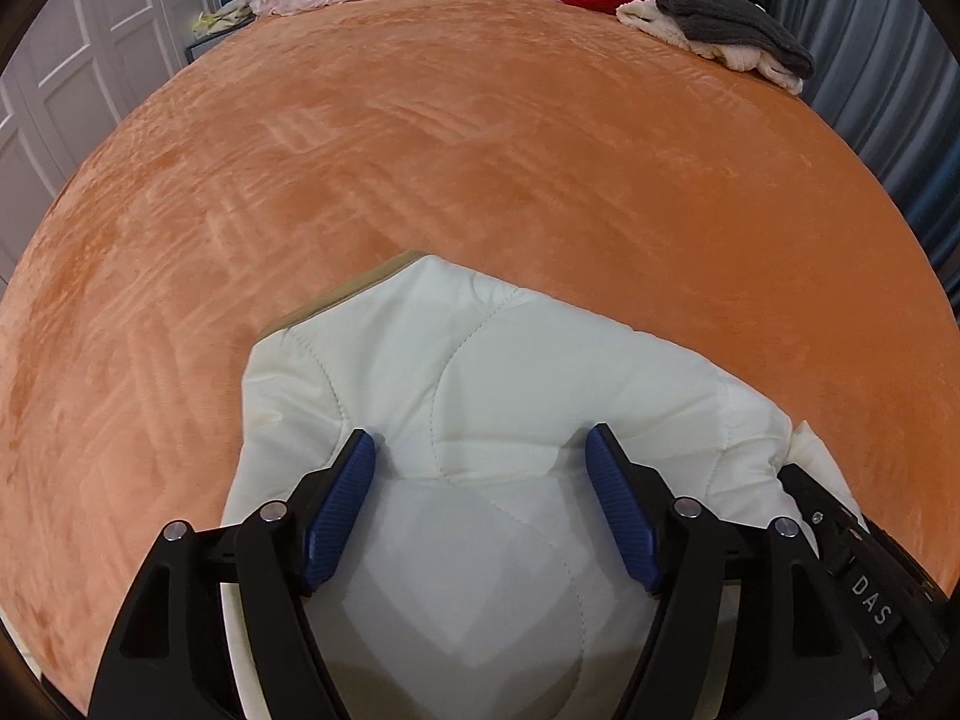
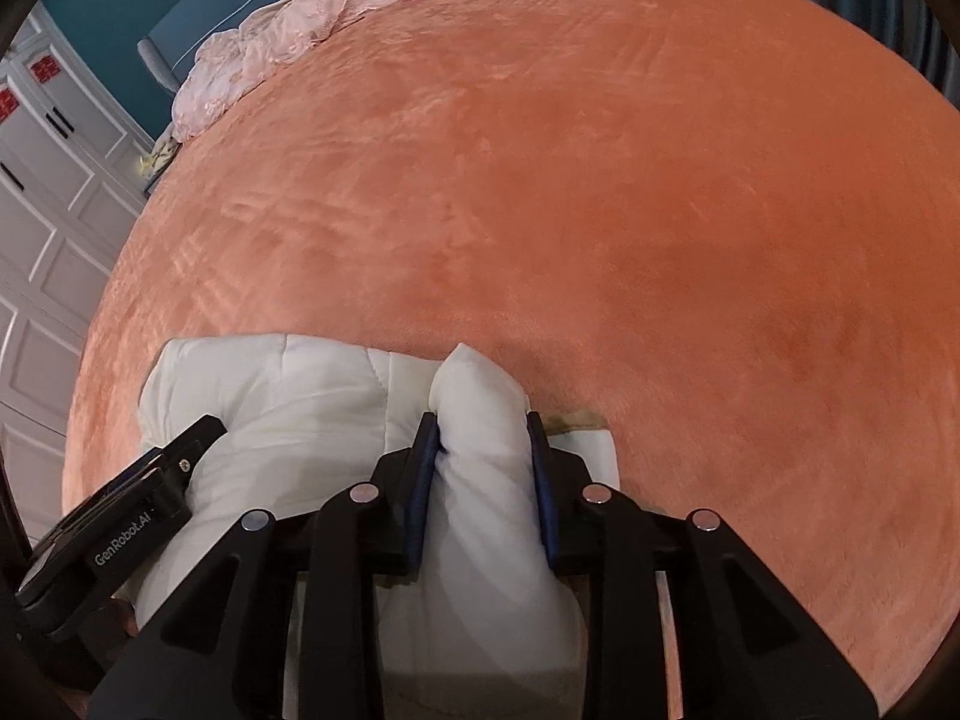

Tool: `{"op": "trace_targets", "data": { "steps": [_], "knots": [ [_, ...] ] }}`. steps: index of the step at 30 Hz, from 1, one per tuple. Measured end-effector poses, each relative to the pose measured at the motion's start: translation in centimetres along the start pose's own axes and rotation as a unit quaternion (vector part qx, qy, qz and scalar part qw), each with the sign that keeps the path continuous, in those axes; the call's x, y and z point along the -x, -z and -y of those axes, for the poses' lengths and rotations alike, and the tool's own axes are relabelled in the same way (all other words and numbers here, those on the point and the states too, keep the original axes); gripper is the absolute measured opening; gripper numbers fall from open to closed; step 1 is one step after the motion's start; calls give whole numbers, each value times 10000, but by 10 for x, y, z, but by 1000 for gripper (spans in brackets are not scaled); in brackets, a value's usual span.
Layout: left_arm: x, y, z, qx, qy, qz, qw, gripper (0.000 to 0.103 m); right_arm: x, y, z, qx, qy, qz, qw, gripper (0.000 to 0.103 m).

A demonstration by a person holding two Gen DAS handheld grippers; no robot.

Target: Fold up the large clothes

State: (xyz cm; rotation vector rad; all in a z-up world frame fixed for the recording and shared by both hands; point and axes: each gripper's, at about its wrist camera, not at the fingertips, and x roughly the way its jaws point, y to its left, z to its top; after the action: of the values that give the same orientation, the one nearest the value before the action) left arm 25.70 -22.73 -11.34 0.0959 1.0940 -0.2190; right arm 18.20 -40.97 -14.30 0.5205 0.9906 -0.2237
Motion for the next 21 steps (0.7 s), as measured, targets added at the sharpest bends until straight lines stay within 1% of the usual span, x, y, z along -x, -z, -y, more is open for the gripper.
{"op": "trace_targets", "data": {
  "steps": [4, 14, 21],
  "knots": [
    [-6, 2, 1, -33, -73, 85, 9999, 73, -6, -1, -3, 82, 75, 110, 9999, 27],
    [-14, 6, 6, -129, -289, 277, 9991, 74, -16, -1, -1, 18, -69, 173, 9998, 27],
    [-17, 6, 6, -136, -323, 327, 9988, 75, -18, 2, -2, 19, -53, 231, 9997, 27]
  ]
}}
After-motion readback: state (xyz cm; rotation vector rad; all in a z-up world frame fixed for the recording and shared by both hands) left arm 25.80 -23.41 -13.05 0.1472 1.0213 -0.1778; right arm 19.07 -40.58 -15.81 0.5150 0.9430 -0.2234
